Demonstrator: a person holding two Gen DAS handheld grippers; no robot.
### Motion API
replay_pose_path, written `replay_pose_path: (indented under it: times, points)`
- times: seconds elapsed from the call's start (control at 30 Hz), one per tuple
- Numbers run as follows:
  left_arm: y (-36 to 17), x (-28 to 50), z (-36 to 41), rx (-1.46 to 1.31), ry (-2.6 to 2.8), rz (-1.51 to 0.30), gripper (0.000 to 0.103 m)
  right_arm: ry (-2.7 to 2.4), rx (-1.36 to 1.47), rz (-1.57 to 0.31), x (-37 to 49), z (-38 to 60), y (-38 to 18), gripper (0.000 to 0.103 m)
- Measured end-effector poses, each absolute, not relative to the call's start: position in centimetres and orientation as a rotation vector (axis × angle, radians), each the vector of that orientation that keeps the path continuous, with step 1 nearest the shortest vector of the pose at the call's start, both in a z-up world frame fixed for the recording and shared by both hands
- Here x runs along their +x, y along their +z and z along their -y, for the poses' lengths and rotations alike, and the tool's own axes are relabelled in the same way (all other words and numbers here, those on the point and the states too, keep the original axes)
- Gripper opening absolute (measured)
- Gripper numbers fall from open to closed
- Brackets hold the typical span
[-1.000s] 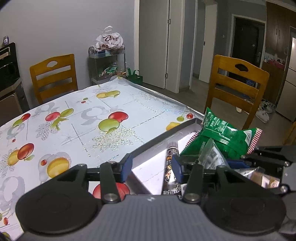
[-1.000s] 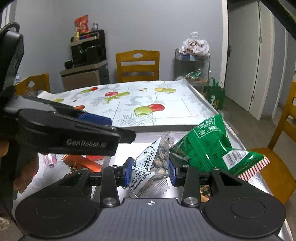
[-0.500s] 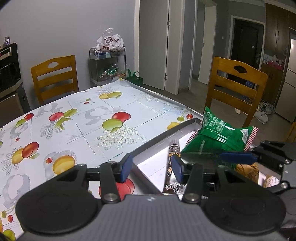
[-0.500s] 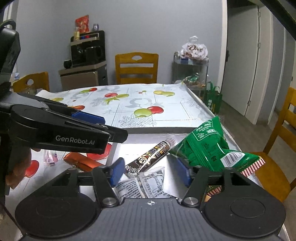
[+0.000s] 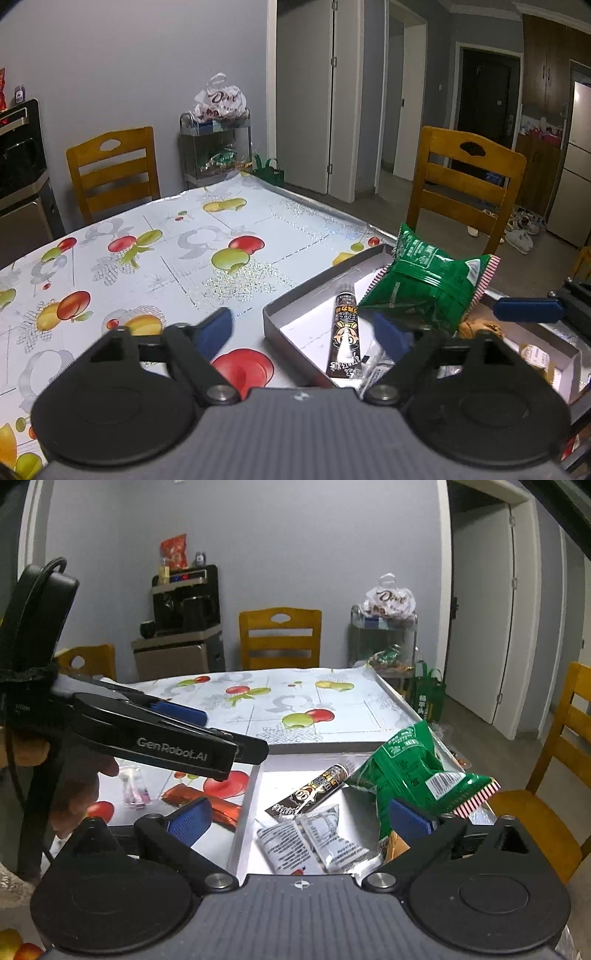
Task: Organize snacks
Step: 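Open both grippers to release the stick snack and nut bag in the tray, then move both grippers back over the table toward the remaining snacks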
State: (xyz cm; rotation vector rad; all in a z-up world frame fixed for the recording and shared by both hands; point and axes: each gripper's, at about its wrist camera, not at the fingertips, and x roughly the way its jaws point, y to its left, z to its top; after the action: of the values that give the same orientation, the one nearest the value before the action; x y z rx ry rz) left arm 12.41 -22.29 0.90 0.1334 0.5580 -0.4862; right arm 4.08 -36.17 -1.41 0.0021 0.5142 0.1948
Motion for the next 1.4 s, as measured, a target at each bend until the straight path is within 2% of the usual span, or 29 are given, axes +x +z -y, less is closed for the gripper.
replay_pose_path:
  times: [0.17,0.47,0.8,1.03,1.4]
  points:
    - [1.2,10.6,21.4,0.138,-0.491,-0.548,0.095,0.206,0.019,-0.522,3.2,35.7,-1.2,0.103]
    - [0.7,6.9,16.7,0.086,-0.437,-0.564,0.095,0.272,-0.028,-0.535,2.2,32.6,-0.8,0.103]
    - [1.3,2.4,8.5,0.061,-0.316,-0.487,0.097,0.321,-0.088,-0.533,1.6,28.8,-0.2,0.103]
    - [-0.3,0.1,3.6,0.100,-0.204,-0.491,0.097,0.365,-0.136,-0.549,1.5,25.7,-0.6,0.103]
    - [-3.6,-2.4,-0.2,0.162,-0.163,-0.527,0.097,0.389,-0.188,-0.576,1.2,23.2,-1.1,0.103]
